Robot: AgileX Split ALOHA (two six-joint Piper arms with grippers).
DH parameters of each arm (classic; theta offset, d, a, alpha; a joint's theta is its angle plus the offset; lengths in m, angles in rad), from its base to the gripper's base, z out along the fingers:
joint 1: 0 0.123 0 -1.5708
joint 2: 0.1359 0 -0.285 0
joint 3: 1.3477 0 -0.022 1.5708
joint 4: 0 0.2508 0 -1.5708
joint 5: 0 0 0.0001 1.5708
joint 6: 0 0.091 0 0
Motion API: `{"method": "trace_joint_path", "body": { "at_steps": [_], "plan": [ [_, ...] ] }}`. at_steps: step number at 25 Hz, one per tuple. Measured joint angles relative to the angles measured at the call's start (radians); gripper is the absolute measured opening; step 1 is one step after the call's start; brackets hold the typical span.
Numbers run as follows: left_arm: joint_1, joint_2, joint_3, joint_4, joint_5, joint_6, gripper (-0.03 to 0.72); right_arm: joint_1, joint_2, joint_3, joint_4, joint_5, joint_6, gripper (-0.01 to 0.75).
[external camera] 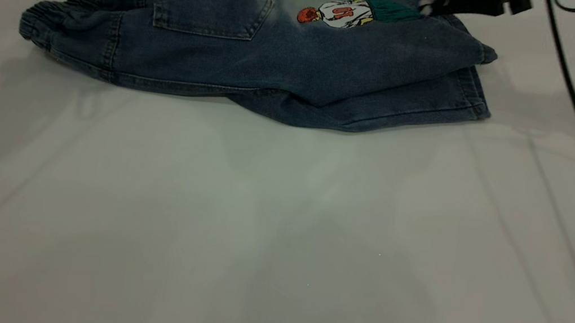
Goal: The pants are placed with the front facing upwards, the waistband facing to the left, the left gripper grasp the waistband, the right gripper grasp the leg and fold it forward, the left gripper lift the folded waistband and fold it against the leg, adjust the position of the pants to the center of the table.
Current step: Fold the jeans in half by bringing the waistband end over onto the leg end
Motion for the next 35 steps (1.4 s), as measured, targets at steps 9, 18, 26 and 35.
{"method": "trace_joint_path", "body": {
  "at_steps": [9, 18, 26, 35],
  "plan": [
    [0.117, -0.001, 0.0, 0.068, 0.084, -0.172, 0.58, 0.076, 0.0, 0.0, -0.155, -0.125, 0.076, 0.428],
    [0.168, 0.03, 0.0, -0.107, -0.033, -0.103, 0.58, 0.075, 0.0, 0.0, -0.153, -0.102, 0.076, 0.428],
    [0.169, 0.118, 0.0, -0.31, -0.074, 0.0, 0.58, 0.075, 0.0, 0.0, -0.153, -0.072, 0.076, 0.428],
    [0.169, 0.174, 0.0, -0.353, -0.149, 0.012, 0.58, 0.075, 0.0, 0.0, -0.152, -0.07, 0.076, 0.428]
  ]
}}
